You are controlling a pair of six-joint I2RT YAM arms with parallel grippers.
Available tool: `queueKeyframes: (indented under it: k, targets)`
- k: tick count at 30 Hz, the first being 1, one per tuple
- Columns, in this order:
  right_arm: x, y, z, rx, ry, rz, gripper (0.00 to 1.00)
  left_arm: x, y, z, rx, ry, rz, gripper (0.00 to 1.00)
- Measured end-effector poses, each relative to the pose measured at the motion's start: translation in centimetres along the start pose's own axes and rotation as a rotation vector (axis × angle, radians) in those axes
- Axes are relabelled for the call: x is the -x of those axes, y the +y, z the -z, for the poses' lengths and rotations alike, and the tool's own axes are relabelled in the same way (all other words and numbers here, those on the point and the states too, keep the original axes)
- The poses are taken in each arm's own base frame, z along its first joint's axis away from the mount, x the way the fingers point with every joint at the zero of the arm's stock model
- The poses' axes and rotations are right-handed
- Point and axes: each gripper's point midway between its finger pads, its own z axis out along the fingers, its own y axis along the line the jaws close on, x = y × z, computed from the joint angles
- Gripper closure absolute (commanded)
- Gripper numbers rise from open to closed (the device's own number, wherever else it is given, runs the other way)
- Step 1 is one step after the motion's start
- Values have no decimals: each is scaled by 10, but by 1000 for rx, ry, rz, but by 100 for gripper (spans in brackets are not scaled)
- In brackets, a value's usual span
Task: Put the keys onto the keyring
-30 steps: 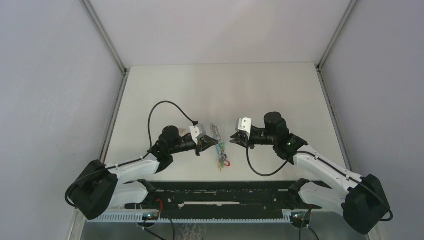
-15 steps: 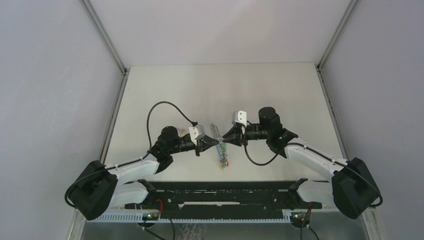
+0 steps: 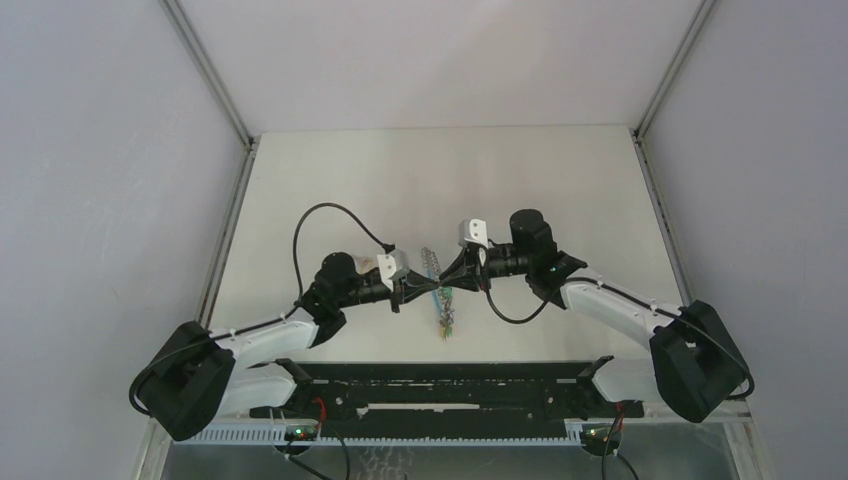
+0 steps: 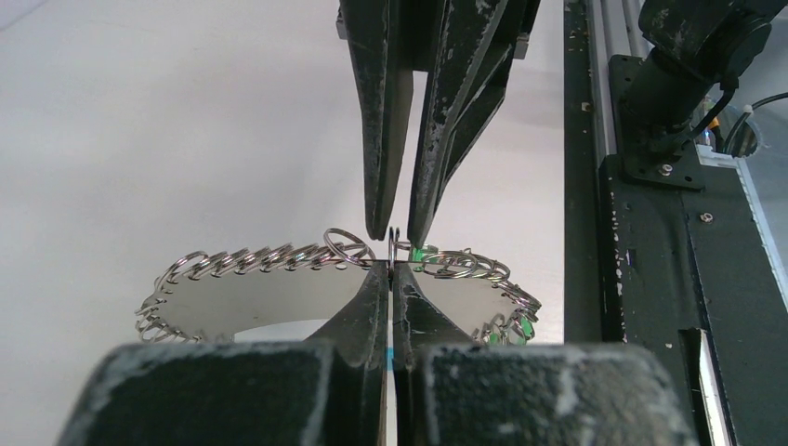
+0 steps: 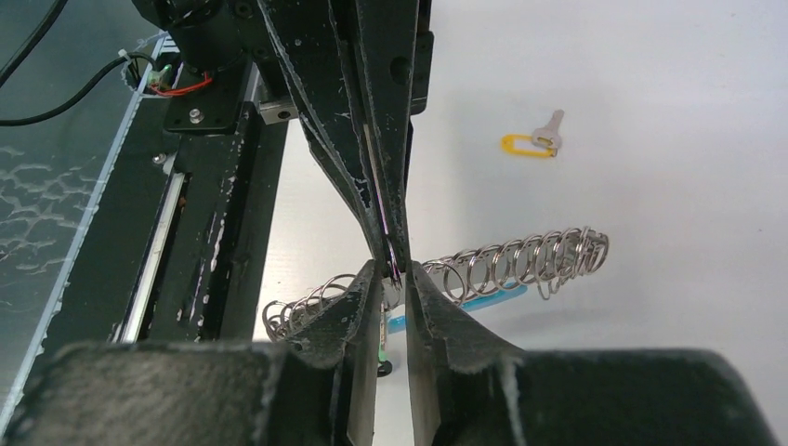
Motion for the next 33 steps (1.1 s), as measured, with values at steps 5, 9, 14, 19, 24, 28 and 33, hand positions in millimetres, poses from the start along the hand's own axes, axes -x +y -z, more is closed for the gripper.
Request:
queueKeyframes:
  k: [5, 9, 14, 19, 24, 28, 33]
  targets:
    - [-7, -1, -3, 10, 14, -22, 90, 2, -1, 1, -2, -6, -4, 100]
    - [-9, -1, -4, 18, 21, -32, 100, 0, -2, 2, 0, -8, -6, 100]
    - [-10, -1, -4, 22, 35, -39, 100, 0, -3, 2, -8, -8, -6, 98]
    - [-5, -2, -2, 14, 85, -26, 100, 3, -3, 2, -8, -19, -16, 87]
    - [0, 3, -1, 4, 169, 11, 100, 3, -4, 1, -19, -20, -26, 80]
    - [3, 7, -2, -4, 242, 45, 100, 1, -6, 1, -29, -16, -21, 78]
    - [-1, 10, -5, -2, 322, 63, 100, -2, -8, 1, -43, -8, -15, 78]
